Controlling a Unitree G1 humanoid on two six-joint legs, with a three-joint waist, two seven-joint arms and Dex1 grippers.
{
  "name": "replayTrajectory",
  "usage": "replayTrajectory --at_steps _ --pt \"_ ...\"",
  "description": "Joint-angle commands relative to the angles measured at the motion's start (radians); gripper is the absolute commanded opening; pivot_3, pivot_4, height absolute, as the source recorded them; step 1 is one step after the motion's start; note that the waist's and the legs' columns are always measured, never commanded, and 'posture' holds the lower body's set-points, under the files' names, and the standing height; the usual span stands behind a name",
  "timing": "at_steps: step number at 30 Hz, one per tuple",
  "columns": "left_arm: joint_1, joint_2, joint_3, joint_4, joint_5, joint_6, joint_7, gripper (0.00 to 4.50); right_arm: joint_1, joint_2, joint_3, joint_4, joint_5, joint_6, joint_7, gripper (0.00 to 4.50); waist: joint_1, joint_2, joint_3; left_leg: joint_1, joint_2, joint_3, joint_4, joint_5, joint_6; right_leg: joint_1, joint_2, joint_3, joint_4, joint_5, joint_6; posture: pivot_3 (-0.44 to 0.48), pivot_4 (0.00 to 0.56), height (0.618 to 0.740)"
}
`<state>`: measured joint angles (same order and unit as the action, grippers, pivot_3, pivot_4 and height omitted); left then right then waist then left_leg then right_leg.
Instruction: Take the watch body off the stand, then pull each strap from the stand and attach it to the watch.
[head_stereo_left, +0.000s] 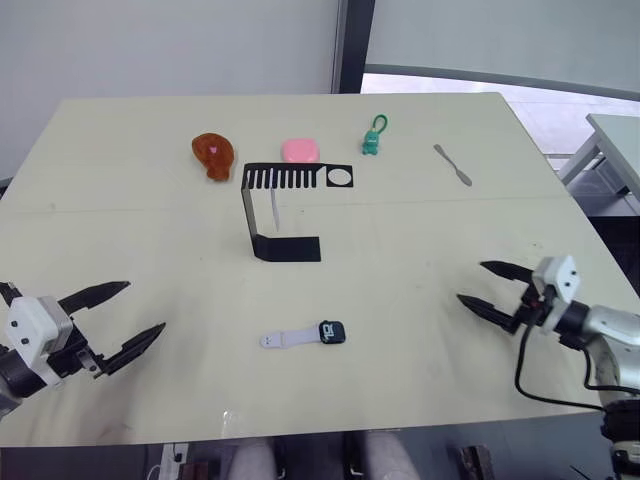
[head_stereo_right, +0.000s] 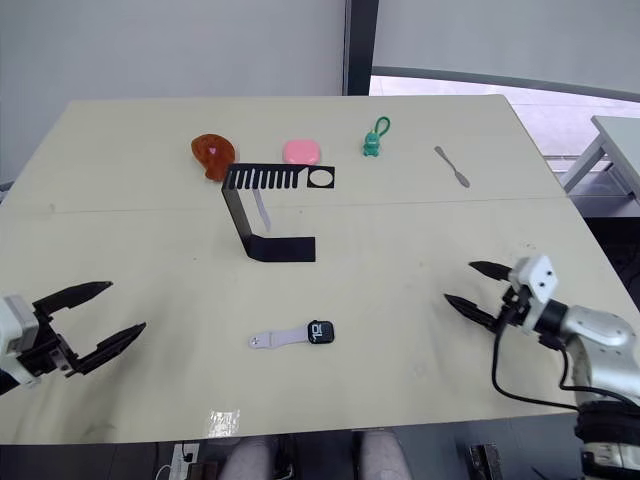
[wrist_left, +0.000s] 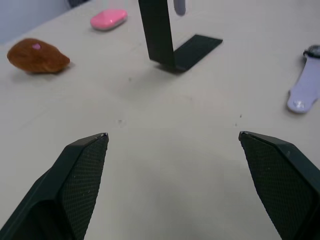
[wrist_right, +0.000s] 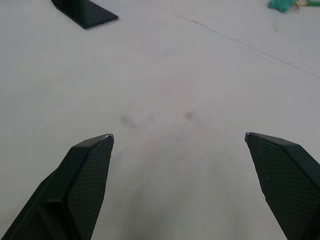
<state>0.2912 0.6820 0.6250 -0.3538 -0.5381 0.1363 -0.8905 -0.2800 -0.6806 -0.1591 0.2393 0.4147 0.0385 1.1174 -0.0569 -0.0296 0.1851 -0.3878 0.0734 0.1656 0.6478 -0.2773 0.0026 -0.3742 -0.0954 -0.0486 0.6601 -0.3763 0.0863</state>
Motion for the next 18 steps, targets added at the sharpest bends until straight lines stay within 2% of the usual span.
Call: replayTrajectory --at_steps 1,4,5,6,7,9,10,13,14,18 --pt "-0.025 -0.041 -0.045 -0.157 -0.053 0.082 0.129 4.50 -0.074 0.077 0.075 -0.097 0.005 0.109 -0.073 4.47 0.002 0.000 0.000 0.000 0.000 0.000 0.000 0.000 0.000 0.000 0.000 0.000 0.000 0.000 0.000 0.000 0.150 0.740" --pt "-0.047 -0.082 -0.095 -0.238 -0.051 0.142 0.229 4.50 -0.132 0.134 0.150 -0.120 -0.050 0.111 -0.097 4.47 0.006 0.000 0.000 -0.001 0.000 0.000 0.000 0.000 0.000 -0.001 0.000 0.000 0.000 0.000 0.000 0.000 0.150 0.740" --pt "-0.055 -0.102 -0.121 -0.266 -0.047 0.160 0.267 4.50 -0.154 0.164 0.175 -0.122 -0.069 0.109 -0.118 3.92 0.007 0.000 0.000 -0.001 -0.001 0.000 0.000 0.000 0.000 -0.001 0.000 0.000 0.000 0.000 0.000 0.000 0.150 0.740" --pt "-0.060 -0.120 -0.146 -0.289 -0.039 0.172 0.297 4.50 -0.176 0.194 0.195 -0.122 -0.073 0.126 -0.138 3.63 0.007 0.000 0.000 -0.001 -0.001 0.000 0.000 0.000 0.000 -0.001 -0.001 0.000 0.000 0.000 0.000 0.000 0.150 0.740" --pt "-0.064 -0.139 -0.173 -0.308 -0.026 0.179 0.327 4.50 -0.206 0.232 0.218 -0.107 -0.090 0.127 -0.165 3.04 0.006 0.000 0.000 -0.001 -0.001 0.000 0.001 0.000 0.000 -0.001 -0.001 0.000 0.000 0.000 0.000 0.000 0.150 0.740" --pt "-0.066 -0.162 -0.207 -0.332 -0.007 0.188 0.364 4.50 -0.239 0.276 0.243 -0.083 -0.114 0.132 -0.194 2.28 0.004 0.000 0.000 -0.001 -0.001 0.000 0.001 0.000 0.000 -0.001 0.000 0.000 0.000 0.000 0.000 0.000 0.150 0.740" --pt "-0.068 -0.175 -0.229 -0.344 0.007 0.191 0.384 4.50 -0.259 0.304 0.256 -0.057 -0.131 0.122 -0.211 1.62 0.004 0.000 0.000 -0.001 -0.001 0.000 0.001 0.000 0.000 -0.001 0.000 0.000 0.001 0.000 0.000 0.000 0.150 0.740" --pt "-0.086 -0.212 -0.301 -0.362 0.081 0.187 0.451 4.50 -0.332 0.377 0.309 0.043 -0.194 0.093 -0.243 0.26 0.002 0.000 0.000 -0.001 -0.001 0.000 0.001 0.000 0.000 -0.001 0.001 0.000 0.001 0.000 0.000 0.000 0.150 0.740" --pt "-0.096 -0.224 -0.325 -0.365 0.097 0.187 0.469 4.50 -0.357 0.389 0.330 0.082 -0.226 0.062 -0.242 0.06 0.002 0.000 0.000 -0.002 -0.001 0.000 0.001 0.000 0.000 -0.002 0.001 0.000 0.001 0.000 0.000 0.000 0.150 0.740" --pt "-0.121 -0.251 -0.405 -0.374 0.139 0.197 0.504 4.50 -0.433 0.462 0.320 0.219 -0.245 0.043 -0.286 0.06 0.002 0.000 0.000 -0.002 -0.001 0.000 0.001 0.000 0.000 -0.002 0.001 0.000 0.001 0.000 0.000 0.000 0.150 0.740"
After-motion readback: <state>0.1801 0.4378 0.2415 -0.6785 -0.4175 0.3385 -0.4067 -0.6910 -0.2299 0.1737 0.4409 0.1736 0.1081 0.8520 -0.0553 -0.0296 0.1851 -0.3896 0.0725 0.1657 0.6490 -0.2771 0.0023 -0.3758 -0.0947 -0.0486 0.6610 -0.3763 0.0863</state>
